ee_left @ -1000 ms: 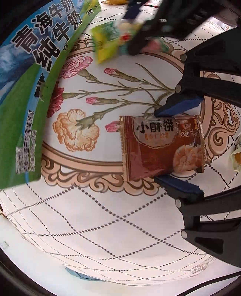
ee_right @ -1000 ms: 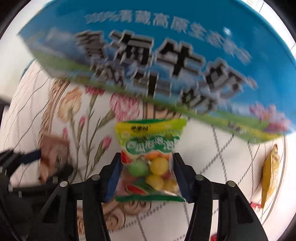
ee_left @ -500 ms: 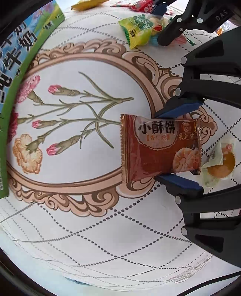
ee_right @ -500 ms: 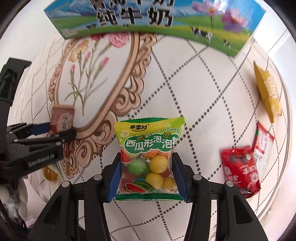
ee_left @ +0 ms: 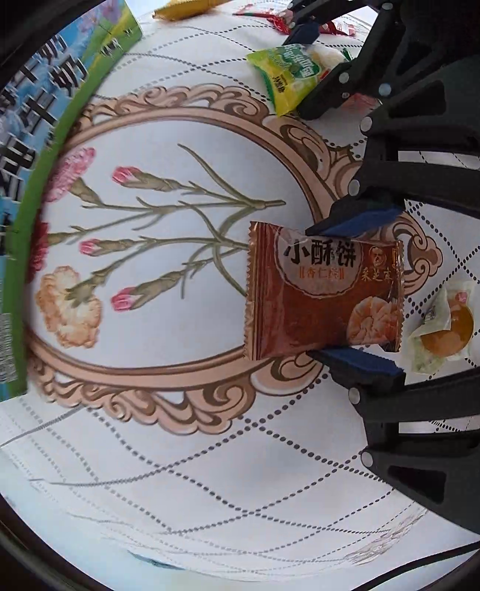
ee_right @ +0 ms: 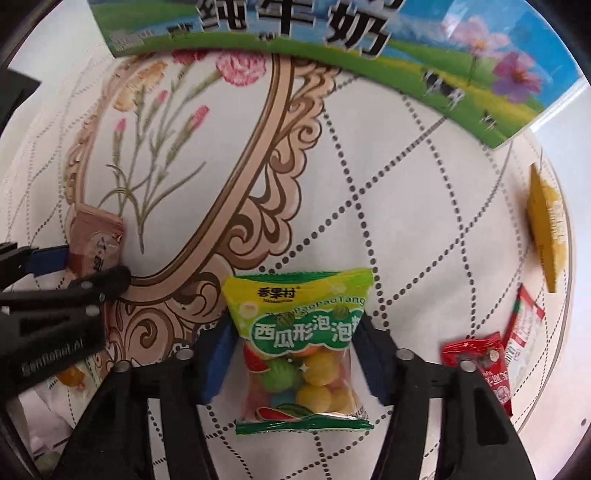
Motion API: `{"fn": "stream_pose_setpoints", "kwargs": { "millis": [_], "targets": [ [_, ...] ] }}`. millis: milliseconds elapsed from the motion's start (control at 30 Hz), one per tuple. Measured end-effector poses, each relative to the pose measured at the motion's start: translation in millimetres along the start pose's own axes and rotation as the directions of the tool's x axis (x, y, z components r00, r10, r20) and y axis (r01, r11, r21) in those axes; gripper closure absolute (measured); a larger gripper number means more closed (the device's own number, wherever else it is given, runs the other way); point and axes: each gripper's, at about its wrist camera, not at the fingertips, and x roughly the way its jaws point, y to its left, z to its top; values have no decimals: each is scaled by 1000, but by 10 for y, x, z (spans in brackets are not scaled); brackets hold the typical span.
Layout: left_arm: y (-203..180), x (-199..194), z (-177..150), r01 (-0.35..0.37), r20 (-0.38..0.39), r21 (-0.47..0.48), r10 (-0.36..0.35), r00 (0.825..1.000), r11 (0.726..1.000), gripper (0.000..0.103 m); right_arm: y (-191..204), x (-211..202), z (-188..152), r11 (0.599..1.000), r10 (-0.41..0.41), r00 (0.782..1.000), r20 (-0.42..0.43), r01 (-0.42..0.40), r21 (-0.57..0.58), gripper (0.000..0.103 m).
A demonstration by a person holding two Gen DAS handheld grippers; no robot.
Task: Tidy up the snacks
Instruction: 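Carry both packs over the box and open both tools to drop them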
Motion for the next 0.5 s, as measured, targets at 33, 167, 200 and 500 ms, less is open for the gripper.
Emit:
{"fn": "stream_pose_setpoints", "kwargs": {
  "millis": [33,167,200,500],
  "targets": [
    [-8,-30,-5,0,6,2,0,1000,1000,51,-5,-53,-17,1000,11,1000,16,-11,2,46],
    [-56,-280,-60,46,36,7,-46,998,999,51,-28,-401,-177,999,34,996,86,-36,19,48],
    [-80,-397,-54,63,50,18,-64,997,998,51,-75,-513,-179,998,51,993,108,-55,30,48],
    [-407,-1930,709,202,273,125,-230,934,971,51,-709,-1839,329,971,148,911,384,-207,116,48]
  ]
}}
